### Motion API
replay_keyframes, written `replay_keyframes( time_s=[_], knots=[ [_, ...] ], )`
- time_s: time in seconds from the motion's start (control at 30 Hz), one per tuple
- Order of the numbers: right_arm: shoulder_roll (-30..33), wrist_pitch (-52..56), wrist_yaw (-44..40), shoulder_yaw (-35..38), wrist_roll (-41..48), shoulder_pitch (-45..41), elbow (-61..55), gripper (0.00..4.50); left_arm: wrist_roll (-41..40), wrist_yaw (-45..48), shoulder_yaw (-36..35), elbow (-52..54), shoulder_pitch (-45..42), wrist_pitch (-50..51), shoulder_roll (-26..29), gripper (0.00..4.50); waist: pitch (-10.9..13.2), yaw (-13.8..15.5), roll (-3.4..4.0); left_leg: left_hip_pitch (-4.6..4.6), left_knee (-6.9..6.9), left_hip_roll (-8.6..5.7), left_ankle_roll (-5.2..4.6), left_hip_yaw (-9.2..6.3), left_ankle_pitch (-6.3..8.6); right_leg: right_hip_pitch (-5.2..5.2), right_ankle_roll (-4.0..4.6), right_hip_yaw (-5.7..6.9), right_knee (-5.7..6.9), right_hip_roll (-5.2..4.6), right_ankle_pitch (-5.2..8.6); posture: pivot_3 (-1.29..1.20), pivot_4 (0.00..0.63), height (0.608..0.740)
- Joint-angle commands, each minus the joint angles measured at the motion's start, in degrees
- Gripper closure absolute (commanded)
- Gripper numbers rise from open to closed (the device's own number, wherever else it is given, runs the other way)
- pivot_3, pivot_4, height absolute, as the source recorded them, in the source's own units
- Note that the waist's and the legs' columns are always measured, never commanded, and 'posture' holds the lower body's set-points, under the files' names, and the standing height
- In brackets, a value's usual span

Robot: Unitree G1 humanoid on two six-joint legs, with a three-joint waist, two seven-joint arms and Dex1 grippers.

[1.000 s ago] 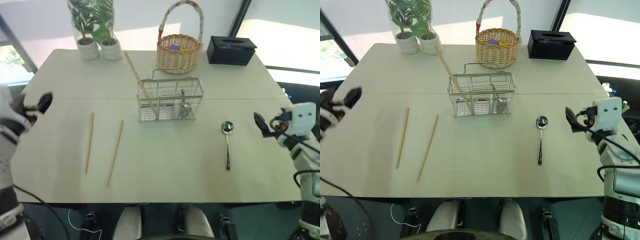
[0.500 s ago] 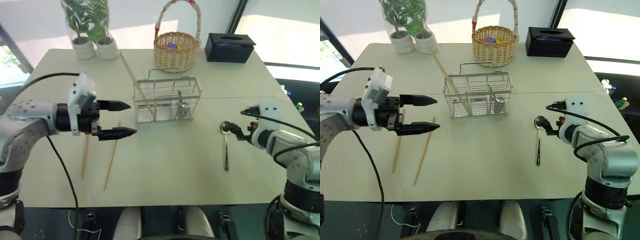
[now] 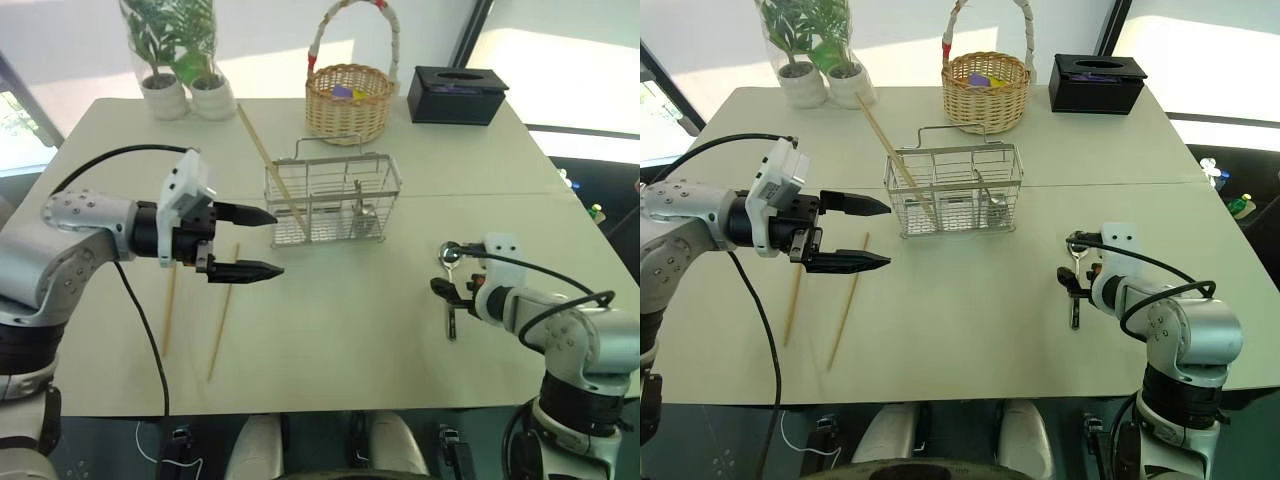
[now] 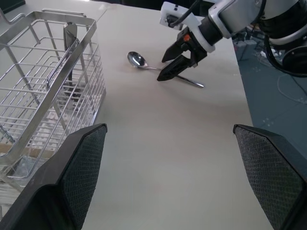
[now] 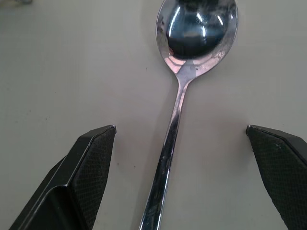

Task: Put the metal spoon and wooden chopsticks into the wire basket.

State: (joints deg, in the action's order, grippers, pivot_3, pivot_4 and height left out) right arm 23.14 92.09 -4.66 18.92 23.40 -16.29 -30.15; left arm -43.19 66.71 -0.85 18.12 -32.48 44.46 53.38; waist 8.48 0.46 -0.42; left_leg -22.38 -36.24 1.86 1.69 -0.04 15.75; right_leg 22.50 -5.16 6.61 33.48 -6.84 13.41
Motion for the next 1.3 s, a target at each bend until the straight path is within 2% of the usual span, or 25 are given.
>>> replay_keyframes(
  time_s=[0.03,0.2,0.23,0.53,0.67,0.8,1.0,1.13,1.3],
  knots=[
    [0.9,0.4,-0.8,-3.1,0.3,1.5,-1.5,1.78,-0.5,0.3,-1.0,0.8,-2.0,0.2,0.1,0.0,-0.1,0.0,-0.09,0.01,-0.01,0.0,0.0,-0.01,0.0,0.0,0.0,0.0,0.01,0.0,0.0,0.0,0.15,0.712],
    [0.6,0.4,-1.6,-5.0,0.1,0.7,-1.0,4.29,0.0,0.0,-0.9,0.1,-3.2,0.2,-0.2,0.0,-0.1,-0.1,-0.18,0.04,-0.05,0.0,0.01,-0.13,0.0,-0.03,0.16,-0.01,0.02,0.05,0.09,0.0,0.15,0.712],
    [0.4,0.4,-1.7,-5.0,-0.2,0.5,-1.1,4.41,0.0,0.0,-0.9,0.0,-3.4,0.2,-0.2,0.0,-0.2,-0.2,-0.29,0.08,-0.05,0.0,0.01,-0.12,0.0,-0.05,0.15,-0.03,0.03,0.06,0.09,0.0,0.15,0.712],
    [4.0,-2.6,-3.1,-5.2,-3.1,0.4,0.0,4.41,0.2,0.0,-1.2,-1.0,-4.0,-0.4,-0.6,0.0,-0.2,0.0,-0.47,0.11,-0.09,0.0,0.01,-0.16,-0.01,-0.05,0.17,-0.07,0.13,0.09,0.09,0.0,0.15,0.712],
    [7.8,-16.0,-3.1,-3.5,-6.6,-2.5,2.7,4.41,0.9,-0.4,-1.6,-2.0,-4.1,-1.3,-0.8,0.0,-0.1,0.2,-0.24,0.06,-0.19,-0.03,0.02,-0.12,-0.01,-0.03,0.18,-0.11,0.14,0.07,0.1,0.0,0.15,0.712],
    [7.6,-30.1,-2.9,2.0,-7.0,-11.7,7.4,4.41,1.3,-1.8,-2.7,-3.4,-5.0,-1.9,-1.6,0.0,0.1,-0.1,0.01,-0.02,-0.31,-0.04,0.02,-0.03,-0.01,0.04,0.12,-0.2,0.15,0.07,0.09,0.0,0.15,0.712],
    [-1.1,-38.8,-4.1,3.6,-0.4,-22.7,8.7,4.41,2.2,-4.9,-3.6,-5.9,-7.4,-2.4,-3.7,0.0,0.0,-0.4,-0.18,0.16,-0.04,-0.01,0.02,-0.14,-0.03,0.13,-0.02,-0.22,0.61,0.17,0.02,0.0,0.15,0.712],
    [-9.4,-45.2,-3.6,-0.4,1.4,-27.4,10.8,4.41,2.8,-6.0,-4.1,-7.2,-8.6,-2.6,-4.4,0.0,0.1,-1.1,-0.11,0.13,-0.01,-0.01,0.2,-0.07,-0.14,0.14,-0.01,-0.22,0.72,0.13,0.01,0.0,0.15,0.712],
    [-14.8,-54.1,-4.1,-6.0,-1.2,-29.8,17.5,4.41,2.5,-6.8,-5.1,-6.8,-9.3,-1.6,-4.2,0.0,0.1,-1.1,-0.16,0.11,-0.03,-0.04,0.24,-0.09,-0.16,0.1,-0.02,-0.23,0.71,0.1,0.0,0.0,0.15,0.712]
  ],
)
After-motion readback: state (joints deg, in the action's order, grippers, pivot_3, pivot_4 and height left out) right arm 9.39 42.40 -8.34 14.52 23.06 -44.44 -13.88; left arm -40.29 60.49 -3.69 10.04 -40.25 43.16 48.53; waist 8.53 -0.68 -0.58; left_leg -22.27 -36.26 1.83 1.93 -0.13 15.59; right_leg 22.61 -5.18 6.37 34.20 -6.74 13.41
